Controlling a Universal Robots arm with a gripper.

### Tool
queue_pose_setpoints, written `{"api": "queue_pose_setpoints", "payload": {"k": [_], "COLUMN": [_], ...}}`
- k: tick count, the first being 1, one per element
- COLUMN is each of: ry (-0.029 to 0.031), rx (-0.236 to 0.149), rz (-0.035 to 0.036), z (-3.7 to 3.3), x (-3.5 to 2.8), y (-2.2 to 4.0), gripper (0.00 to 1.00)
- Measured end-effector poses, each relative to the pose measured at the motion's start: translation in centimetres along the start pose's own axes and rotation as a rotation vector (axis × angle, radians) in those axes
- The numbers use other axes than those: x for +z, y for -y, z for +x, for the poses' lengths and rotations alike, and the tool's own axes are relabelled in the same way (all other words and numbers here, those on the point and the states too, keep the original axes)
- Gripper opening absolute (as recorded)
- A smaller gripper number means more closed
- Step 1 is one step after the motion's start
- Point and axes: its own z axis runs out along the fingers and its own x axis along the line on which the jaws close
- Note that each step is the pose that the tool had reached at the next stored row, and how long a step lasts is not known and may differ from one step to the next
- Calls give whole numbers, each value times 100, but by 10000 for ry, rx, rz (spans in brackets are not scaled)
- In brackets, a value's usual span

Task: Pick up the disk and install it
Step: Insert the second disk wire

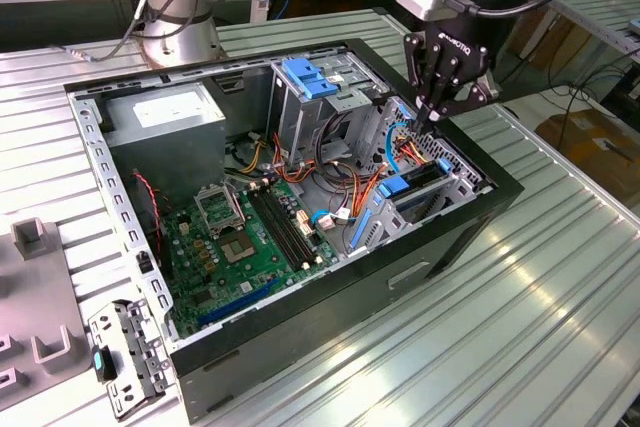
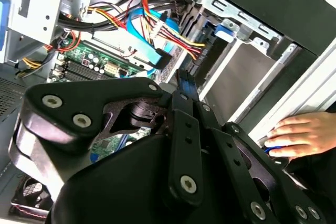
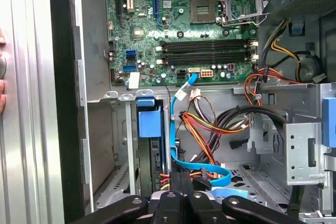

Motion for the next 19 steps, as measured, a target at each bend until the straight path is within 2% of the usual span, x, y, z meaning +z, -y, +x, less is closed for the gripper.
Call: {"api": "queue_pose_setpoints", "payload": {"k": [4,7,19], "ry": [-119,-161,-162], "rx": [-4,-6,-5], "rz": [-8,-9,-9], "z": [-122,-202,-222], "x": [-7,-10,-11], "y": [-6,-10,-11], "gripper": [11,11,11]}}
